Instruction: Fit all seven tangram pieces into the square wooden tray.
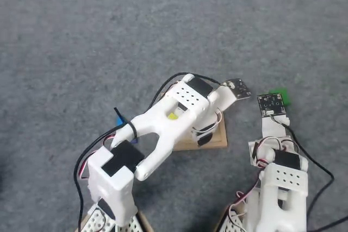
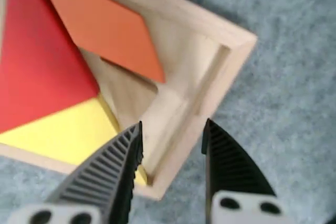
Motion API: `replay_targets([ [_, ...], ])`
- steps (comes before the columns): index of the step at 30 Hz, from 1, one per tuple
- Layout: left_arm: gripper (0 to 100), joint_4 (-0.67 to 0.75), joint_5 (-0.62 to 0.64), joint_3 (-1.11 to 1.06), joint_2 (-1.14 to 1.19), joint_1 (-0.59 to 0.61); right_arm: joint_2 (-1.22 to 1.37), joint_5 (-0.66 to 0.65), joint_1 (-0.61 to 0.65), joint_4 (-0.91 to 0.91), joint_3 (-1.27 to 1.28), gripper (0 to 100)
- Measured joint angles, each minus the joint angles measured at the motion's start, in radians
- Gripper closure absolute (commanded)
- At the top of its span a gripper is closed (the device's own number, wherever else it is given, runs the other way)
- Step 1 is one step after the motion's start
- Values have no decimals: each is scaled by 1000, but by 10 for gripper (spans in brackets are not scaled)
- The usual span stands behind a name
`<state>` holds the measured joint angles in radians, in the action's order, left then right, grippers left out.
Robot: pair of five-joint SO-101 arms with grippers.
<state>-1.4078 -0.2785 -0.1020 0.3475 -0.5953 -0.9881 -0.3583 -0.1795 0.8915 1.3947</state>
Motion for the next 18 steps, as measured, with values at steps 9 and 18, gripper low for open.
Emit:
replay_targets([
  [9, 816, 107, -28, 17, 103, 77, 0, 0, 0, 0, 0, 805],
  [18, 900, 123, -40, 18, 110, 77, 0, 0, 0, 0, 0, 805],
])
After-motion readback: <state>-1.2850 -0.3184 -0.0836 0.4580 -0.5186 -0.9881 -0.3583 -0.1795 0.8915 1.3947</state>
